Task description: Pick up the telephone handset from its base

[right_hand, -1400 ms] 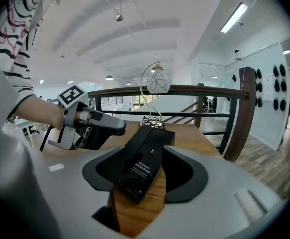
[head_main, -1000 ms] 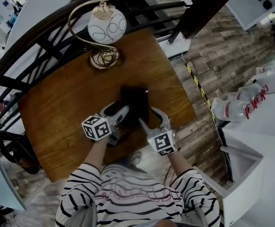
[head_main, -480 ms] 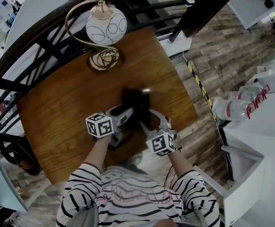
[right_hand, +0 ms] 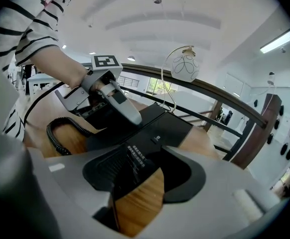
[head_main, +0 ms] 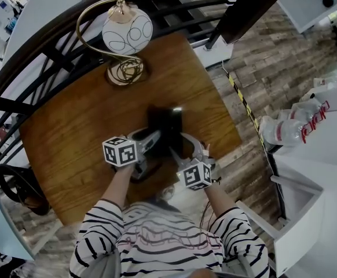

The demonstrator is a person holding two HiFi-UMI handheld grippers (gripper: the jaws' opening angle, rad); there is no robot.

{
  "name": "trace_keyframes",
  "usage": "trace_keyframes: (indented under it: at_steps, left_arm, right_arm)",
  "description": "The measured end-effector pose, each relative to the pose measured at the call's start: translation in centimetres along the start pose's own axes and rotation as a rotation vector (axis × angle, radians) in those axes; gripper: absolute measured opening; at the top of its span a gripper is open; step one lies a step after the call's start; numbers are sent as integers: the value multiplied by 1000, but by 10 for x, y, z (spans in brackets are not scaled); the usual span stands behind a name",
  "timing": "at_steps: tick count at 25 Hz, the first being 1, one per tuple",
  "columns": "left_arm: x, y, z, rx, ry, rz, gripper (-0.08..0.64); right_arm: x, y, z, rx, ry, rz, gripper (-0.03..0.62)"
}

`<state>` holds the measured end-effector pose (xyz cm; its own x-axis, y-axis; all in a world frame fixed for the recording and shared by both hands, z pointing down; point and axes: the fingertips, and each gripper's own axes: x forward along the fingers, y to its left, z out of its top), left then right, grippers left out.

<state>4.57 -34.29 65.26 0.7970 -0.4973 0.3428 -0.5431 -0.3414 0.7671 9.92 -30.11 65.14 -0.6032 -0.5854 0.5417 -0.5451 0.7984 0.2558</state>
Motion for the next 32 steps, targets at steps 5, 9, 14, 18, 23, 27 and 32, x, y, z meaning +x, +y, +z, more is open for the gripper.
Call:
trace_keyframes:
  at_steps: [5, 9, 14, 18, 23, 27, 32]
  left_arm:
    - [-2, -1, -1, -33, -2, -4, 124]
    - [-3, -1, 0, -50, 1, -10, 115]
    - [-5, -2, -1, -74, 4, -30, 107]
    - [-6, -4, 0, -23, -13, -8, 106]
    - [-7, -5, 1, -1, -18, 46, 101]
    - [-8, -6, 1, -27, -18, 12, 95]
    - [-9, -6, 1, -21, -14, -12, 91]
  right_arm:
    - [-1, 1, 0, 6, 7, -2, 206]
    - [0, 0, 0, 7, 10, -1, 206]
    - [0, 1, -1, 16, 13, 9, 207]
    - [-1, 0, -1, 30, 14, 6, 209]
    - [0, 0, 0, 17, 24, 5, 207]
    - [-1, 0, 0, 23, 15, 7, 208]
    - [0, 0, 0, 26, 12, 6, 208]
